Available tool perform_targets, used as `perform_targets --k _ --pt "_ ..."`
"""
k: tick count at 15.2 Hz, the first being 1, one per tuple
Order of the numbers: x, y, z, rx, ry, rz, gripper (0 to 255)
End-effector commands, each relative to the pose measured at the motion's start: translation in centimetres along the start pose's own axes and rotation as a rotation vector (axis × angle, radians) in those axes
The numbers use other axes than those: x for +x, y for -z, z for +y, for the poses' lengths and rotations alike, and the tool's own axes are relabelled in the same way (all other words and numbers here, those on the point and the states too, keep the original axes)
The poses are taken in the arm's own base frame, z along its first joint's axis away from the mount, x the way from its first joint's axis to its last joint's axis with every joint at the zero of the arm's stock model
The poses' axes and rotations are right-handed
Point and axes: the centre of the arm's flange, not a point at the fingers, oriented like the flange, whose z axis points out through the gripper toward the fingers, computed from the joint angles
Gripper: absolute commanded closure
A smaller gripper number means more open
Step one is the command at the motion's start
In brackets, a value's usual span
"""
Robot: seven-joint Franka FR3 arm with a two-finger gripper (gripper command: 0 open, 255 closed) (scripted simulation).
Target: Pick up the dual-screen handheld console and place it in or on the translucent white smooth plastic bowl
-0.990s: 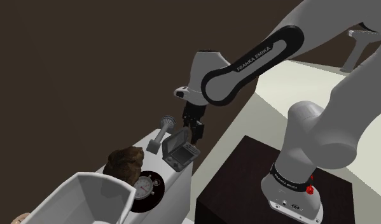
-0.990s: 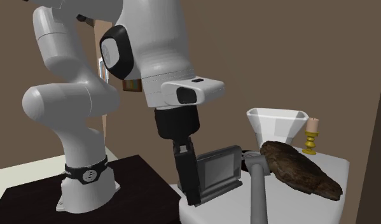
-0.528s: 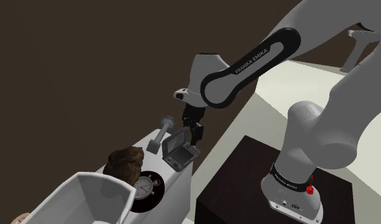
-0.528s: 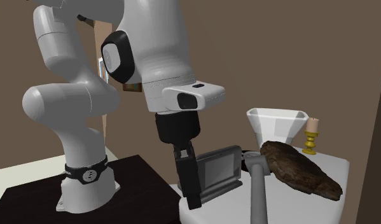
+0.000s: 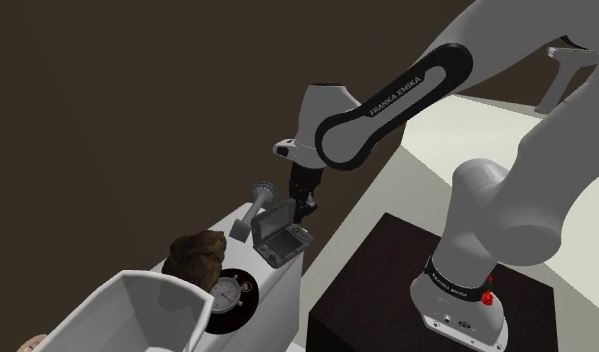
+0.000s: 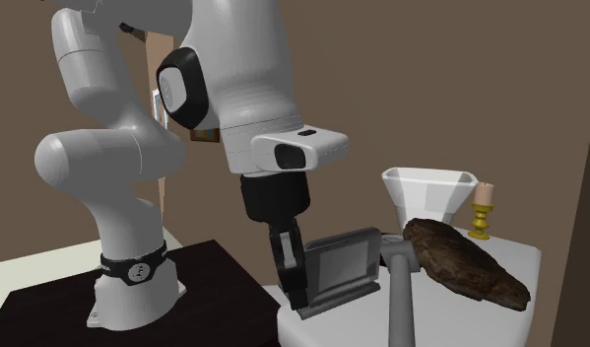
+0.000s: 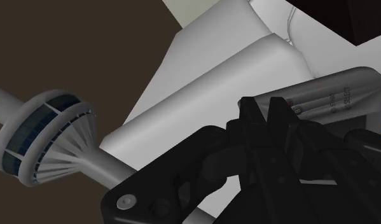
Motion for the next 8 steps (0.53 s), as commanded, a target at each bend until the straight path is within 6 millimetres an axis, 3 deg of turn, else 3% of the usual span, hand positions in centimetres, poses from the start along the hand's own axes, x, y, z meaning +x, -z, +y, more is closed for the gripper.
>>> perform_targets --k 1,3,8 --pt "0.0 0.0 0.0 0.0 0.0 0.0 255" --pt "0.0 0.0 0.0 0.0 0.0 0.0 255" --pt "0.5 2.6 -0.1 0.0 0.0 0.0 255"
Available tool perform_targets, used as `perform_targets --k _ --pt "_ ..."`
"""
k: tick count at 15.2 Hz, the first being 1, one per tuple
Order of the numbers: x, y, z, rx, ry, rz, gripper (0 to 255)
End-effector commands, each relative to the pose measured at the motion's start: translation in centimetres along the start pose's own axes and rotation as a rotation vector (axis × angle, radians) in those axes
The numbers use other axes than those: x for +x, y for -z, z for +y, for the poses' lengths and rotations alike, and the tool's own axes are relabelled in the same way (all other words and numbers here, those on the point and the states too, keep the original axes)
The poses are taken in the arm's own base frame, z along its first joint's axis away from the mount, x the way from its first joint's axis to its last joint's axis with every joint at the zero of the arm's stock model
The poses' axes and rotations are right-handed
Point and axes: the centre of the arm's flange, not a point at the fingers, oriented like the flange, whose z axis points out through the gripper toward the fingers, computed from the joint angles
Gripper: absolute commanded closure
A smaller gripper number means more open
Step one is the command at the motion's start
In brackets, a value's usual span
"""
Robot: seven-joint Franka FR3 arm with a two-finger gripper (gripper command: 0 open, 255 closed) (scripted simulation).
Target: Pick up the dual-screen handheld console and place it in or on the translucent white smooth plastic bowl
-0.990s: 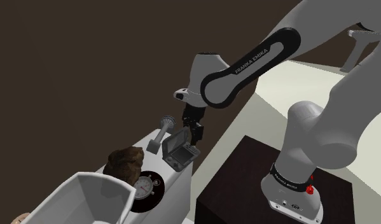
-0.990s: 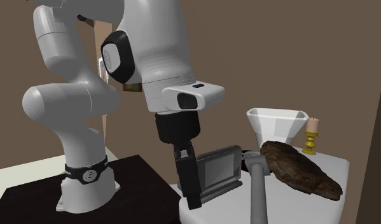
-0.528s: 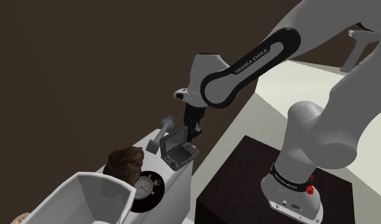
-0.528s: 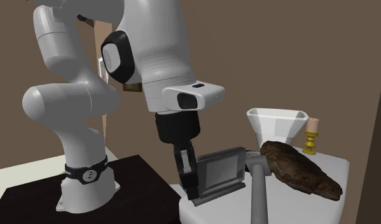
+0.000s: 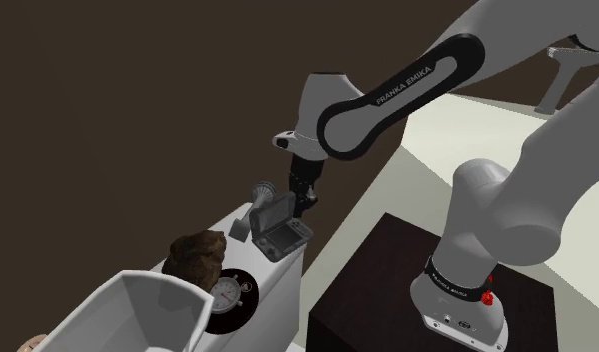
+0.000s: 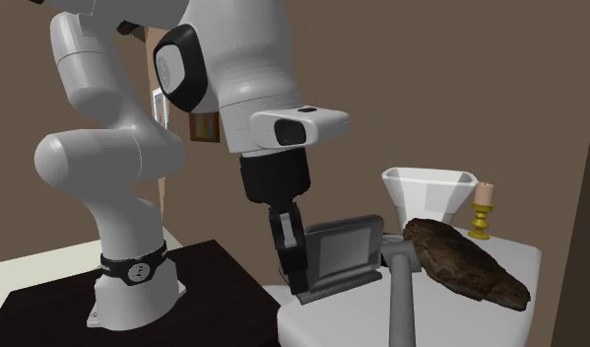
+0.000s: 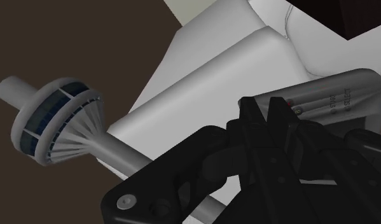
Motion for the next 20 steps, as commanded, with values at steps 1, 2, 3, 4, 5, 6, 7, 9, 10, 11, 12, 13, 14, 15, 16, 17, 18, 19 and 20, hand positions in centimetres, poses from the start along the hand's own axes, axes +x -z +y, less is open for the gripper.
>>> perform_targets --k 1,2,3,4,5,6,7,9,10,11,12,13,14,15,16,17,18,19,20 --pt "0.2 1.0 0.0 0.0 0.0 0.0 255" --pt "0.3 1.5 -0.1 0.0 0.0 0.0 255" --pt "0.4 2.1 -0.1 0.0 0.0 0.0 255" --pt "0.5 2.6 -0.1 0.0 0.0 0.0 255" --pt "0.6 3.1 -0.1 0.0 0.0 0.0 255" --pt "0.7 3.6 -0.1 0.0 0.0 0.0 255" --pt "0.8 4.1 -0.1 0.0 0.0 0.0 255" --pt "1.0 5.2 -0.2 0.0 0.0 0.0 255" --pt "1.1 5.7 -0.2 0.0 0.0 0.0 255" --pt "1.2 6.2 -0.2 0.0 0.0 0.0 255" --pt "1.3 6.7 -0.2 0.0 0.0 0.0 255" --pt "1.4 7.2 -0.3 0.0 0.0 0.0 255" --pt "1.5 7.8 -0.3 0.0 0.0 0.0 255" --pt "1.6 8.3 -0.3 0.0 0.0 0.0 255" --pt "1.7 8.8 -0.3 0.0 0.0 0.0 255" --pt "1.8 9.3 -0.3 0.0 0.0 0.0 255" --pt "1.9 9.8 -0.3 0.0 0.0 0.0 255" --pt "2.0 10.4 -0.4 0.0 0.0 0.0 255" --pt "2.1 10.9 -0.4 0.0 0.0 0.0 255"
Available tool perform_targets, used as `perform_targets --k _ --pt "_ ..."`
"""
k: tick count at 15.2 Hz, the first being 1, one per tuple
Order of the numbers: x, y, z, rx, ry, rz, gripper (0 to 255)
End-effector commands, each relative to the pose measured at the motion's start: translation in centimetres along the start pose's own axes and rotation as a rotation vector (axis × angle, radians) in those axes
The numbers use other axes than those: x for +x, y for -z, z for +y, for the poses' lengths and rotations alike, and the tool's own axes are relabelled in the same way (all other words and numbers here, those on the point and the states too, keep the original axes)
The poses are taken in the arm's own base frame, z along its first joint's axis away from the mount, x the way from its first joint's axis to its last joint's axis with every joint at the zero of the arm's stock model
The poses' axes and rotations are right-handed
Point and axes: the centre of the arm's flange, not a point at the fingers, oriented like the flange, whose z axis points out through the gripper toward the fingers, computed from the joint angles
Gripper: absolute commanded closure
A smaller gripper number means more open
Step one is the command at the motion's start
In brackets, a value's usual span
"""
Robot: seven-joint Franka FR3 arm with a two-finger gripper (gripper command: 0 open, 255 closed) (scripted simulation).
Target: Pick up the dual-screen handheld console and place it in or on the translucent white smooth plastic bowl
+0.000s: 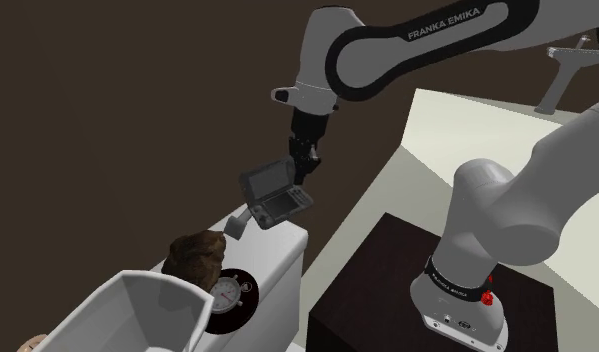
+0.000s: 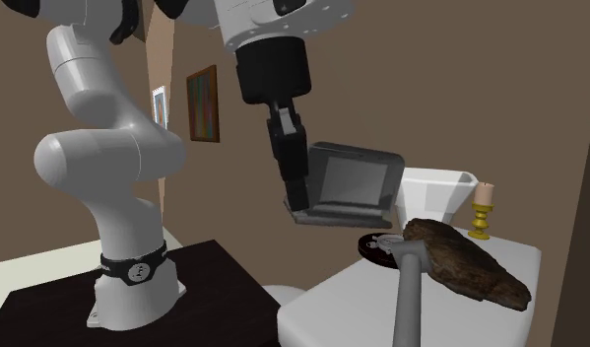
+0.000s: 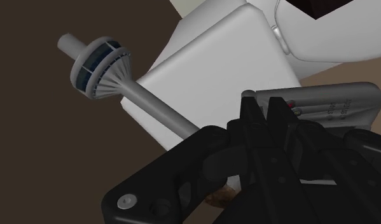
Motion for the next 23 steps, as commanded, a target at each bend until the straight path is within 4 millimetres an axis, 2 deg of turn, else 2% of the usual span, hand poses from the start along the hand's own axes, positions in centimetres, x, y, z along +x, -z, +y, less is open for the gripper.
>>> perform_targets --k 1,15,23 --pt "0.2 1.1 0.0 0.0 0.0 0.0 255" --pt "1.6 8.2 -0.3 0.0 0.0 0.0 255" --pt "10.1 5.9 -6.1 0.0 0.0 0.0 255"
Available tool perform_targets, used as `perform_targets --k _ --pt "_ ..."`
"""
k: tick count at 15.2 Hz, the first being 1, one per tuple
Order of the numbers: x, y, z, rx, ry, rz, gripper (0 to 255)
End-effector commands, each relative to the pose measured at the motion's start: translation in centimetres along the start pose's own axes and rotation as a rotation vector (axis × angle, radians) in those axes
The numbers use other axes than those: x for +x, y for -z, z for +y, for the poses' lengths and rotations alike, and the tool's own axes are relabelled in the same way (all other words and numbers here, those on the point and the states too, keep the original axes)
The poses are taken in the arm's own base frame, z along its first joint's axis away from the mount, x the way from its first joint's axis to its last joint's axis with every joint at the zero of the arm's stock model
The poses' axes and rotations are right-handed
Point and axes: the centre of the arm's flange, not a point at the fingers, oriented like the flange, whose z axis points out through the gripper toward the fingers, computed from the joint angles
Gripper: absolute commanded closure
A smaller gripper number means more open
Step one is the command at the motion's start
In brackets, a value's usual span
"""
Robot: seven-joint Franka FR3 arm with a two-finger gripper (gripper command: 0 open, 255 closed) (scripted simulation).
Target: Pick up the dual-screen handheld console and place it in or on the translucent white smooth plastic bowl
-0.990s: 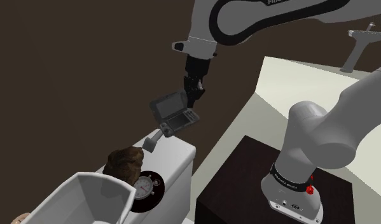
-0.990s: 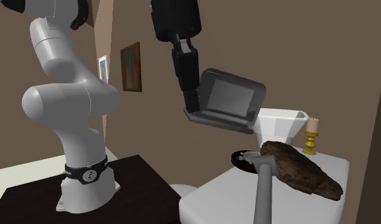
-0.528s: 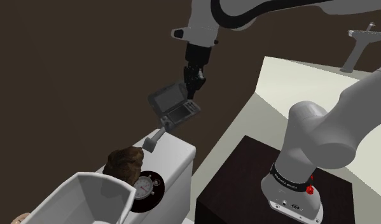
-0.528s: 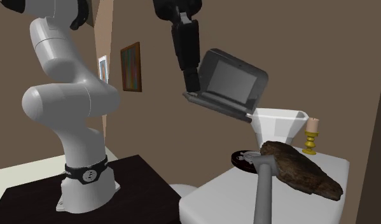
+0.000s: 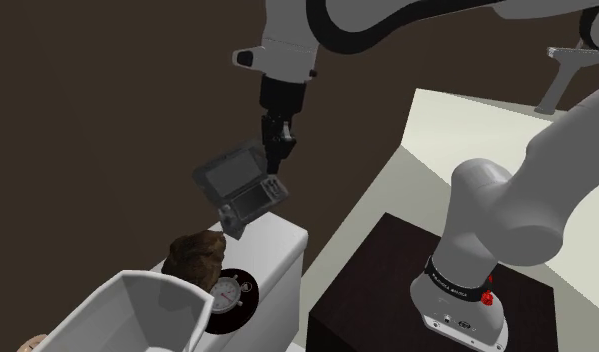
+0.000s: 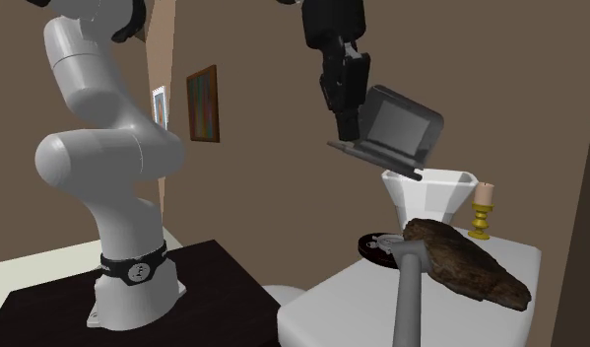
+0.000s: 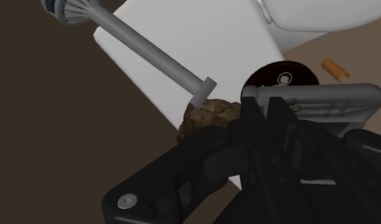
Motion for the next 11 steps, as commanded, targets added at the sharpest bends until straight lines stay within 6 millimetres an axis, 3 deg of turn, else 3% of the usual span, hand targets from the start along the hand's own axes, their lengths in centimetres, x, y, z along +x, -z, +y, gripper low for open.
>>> perform_targets --k 1,11 --pt "2.2 -0.4 -1.5 0.0 -0.001 0.001 255" --pt "12.9 -3.2 -8.7 0.0 -0.001 0.001 255"
